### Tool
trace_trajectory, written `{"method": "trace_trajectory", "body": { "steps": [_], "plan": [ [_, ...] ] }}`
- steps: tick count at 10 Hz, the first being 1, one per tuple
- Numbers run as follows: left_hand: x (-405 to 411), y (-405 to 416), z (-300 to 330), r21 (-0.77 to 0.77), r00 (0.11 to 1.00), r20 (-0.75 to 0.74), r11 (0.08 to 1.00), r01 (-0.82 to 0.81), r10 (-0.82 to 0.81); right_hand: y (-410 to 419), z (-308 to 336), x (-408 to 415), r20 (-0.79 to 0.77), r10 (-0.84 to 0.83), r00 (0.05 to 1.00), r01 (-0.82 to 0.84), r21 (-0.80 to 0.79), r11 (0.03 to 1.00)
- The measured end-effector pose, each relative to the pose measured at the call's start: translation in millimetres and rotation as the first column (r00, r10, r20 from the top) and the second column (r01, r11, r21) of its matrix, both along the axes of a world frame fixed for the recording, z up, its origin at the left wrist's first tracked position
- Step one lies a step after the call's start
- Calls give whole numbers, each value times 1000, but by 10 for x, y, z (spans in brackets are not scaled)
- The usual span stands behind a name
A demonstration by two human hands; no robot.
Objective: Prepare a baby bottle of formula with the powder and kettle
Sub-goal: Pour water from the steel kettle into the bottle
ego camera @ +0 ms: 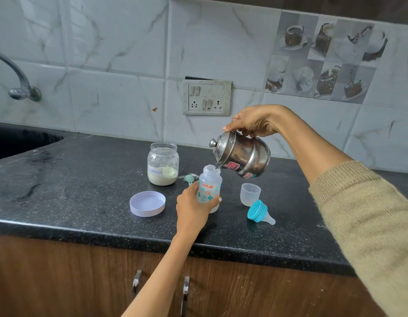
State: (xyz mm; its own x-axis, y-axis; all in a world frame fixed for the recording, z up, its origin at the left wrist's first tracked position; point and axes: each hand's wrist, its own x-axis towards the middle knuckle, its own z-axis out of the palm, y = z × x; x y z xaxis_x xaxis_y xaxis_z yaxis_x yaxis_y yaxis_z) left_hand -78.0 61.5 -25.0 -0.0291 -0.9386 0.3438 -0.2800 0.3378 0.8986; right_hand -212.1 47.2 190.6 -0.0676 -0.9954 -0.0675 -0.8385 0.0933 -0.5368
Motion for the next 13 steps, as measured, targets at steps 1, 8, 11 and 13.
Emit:
{"method": "trace_trajectory", "body": {
  "steps": [1,8,11,13],
  "plan": [
    [5,3,3,1,1000,-4,1000,-1,1,-2,-2,2,1,3,1000,-3,4,1000],
    [7,4,-4,-4,1000,-3,1000,3,-3,-16,3,25,-15,-1,1000,1,5,1000],
    [8,6,1,1,1000,-2,1000,3,-3,-24,13,32,-19,2,1000,-2,4,1000],
    [6,4,1,-1,1000,2,1000,7,-7,-22,21,27,-26,1,1000,-1,6,1000]
  ]
}}
